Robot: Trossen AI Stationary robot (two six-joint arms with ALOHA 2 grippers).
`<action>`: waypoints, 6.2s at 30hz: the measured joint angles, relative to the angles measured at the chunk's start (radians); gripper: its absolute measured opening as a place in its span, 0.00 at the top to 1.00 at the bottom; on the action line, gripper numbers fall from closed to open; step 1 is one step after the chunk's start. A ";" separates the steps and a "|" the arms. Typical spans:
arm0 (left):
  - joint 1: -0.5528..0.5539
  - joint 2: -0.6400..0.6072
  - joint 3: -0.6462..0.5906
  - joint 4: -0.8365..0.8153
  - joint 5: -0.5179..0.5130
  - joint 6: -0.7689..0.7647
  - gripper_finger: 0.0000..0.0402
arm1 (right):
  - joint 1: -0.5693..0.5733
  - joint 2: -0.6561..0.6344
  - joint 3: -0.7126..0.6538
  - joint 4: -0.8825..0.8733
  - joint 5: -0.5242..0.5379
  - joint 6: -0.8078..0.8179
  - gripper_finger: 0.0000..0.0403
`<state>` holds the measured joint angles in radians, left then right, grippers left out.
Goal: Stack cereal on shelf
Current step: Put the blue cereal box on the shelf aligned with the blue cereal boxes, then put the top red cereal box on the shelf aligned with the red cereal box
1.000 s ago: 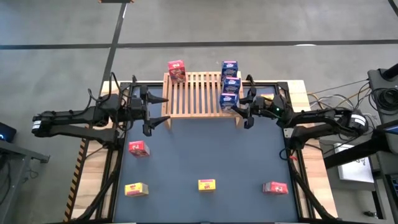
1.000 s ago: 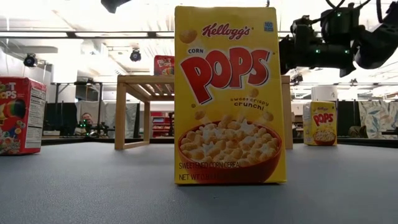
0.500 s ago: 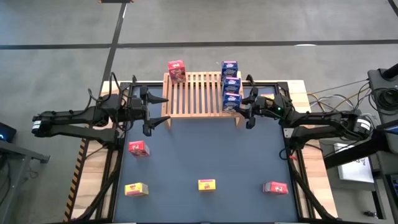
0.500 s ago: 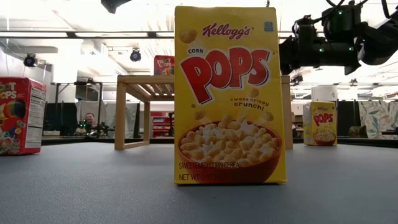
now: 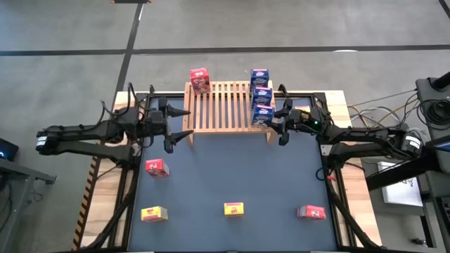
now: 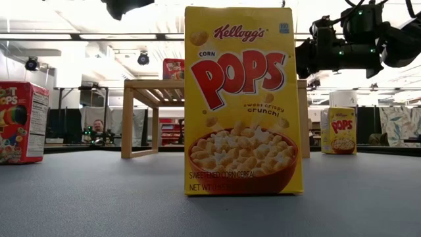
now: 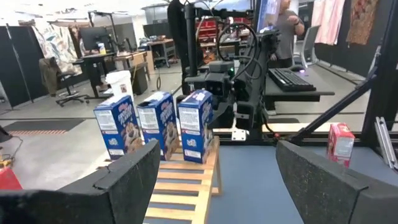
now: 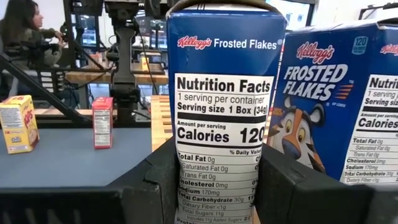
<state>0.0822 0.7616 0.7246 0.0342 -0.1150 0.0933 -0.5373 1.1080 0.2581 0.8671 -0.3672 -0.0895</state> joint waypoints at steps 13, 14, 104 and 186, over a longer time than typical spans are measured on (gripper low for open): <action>0.000 0.002 -0.034 0.001 0.000 -0.032 0.24 | 0.000 0.001 0.029 -0.006 -0.003 0.000 0.53; 0.000 0.002 -0.034 0.001 0.000 -0.032 0.24 | 0.000 0.001 0.030 -0.006 -0.003 0.000 0.52; 0.000 0.003 -0.034 0.001 0.002 -0.058 0.24 | -0.018 -0.039 0.061 -0.136 -0.025 0.018 0.26; 0.000 0.009 -0.165 -0.167 -0.142 -0.103 0.24 | -0.022 -0.589 0.299 -1.005 0.578 -0.007 0.31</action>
<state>0.0822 0.7704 0.5599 -0.1326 -0.2565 -0.0099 -0.5591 0.5186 0.5568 -0.1379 0.2111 -0.0966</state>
